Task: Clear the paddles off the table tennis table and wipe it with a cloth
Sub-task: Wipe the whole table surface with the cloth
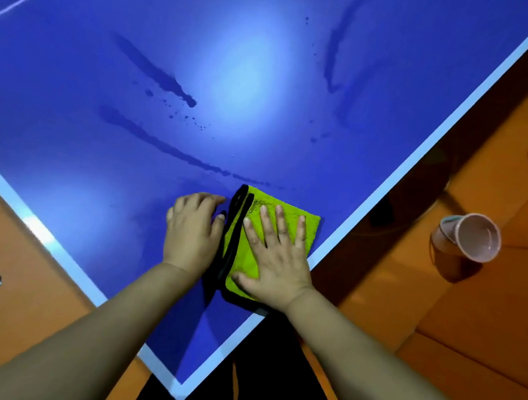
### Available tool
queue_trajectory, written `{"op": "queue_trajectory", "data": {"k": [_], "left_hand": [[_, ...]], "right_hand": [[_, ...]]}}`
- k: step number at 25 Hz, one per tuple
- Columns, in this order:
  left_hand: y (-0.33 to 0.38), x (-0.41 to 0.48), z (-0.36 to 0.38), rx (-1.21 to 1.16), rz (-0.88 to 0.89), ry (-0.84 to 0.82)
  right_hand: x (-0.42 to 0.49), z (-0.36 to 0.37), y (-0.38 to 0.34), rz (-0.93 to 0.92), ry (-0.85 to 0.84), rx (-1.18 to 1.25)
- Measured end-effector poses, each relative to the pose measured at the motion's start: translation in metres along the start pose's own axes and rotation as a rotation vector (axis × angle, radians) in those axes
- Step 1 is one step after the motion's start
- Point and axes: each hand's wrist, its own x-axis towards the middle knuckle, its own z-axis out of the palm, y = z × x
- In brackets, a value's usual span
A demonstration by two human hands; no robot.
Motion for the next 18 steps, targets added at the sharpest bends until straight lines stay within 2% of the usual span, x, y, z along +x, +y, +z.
{"op": "queue_trajectory", "data": {"k": [8, 13, 18], "left_hand": [[0.075, 0.080, 0.034, -0.031, 0.046, 0.009], [0.105, 0.111, 0.048, -0.036, 0.082, 0.012], [0.099, 0.111, 0.044, -0.052, 0.063, 0.043]], "right_hand": [[0.074, -0.025, 0.152, 0.178, 0.051, -0.043], [0.126, -0.049, 0.239, 0.279, -0.017, -0.050], [0.173, -0.067, 0.250, 0.507, -0.047, 0.125]]}}
